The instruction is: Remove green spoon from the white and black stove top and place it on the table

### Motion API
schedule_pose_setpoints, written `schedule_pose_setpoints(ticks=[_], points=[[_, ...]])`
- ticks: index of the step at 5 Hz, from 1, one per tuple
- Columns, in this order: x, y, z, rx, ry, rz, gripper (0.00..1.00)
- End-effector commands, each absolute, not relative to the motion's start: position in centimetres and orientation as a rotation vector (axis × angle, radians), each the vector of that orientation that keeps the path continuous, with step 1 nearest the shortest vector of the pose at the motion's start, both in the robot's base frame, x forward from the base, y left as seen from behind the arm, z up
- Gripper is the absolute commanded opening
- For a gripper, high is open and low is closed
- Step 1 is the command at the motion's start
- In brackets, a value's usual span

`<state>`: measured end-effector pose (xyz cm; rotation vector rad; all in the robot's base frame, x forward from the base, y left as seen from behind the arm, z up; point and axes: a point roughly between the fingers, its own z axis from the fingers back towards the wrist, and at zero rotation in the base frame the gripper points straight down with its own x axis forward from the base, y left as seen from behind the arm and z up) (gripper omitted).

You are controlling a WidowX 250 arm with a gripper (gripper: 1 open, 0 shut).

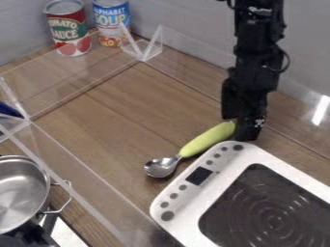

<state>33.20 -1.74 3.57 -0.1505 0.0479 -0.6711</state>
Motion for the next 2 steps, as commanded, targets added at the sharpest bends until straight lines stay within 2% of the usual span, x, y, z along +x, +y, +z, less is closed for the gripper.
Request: schedule_pose_setpoints(ticks=[1,2], points=[[34.29,-1.7,5.13,-0.151,0.002,-0.698,1.0],[34.5,-1.63,5.17,-0.156,0.008,-0.72,1.0]])
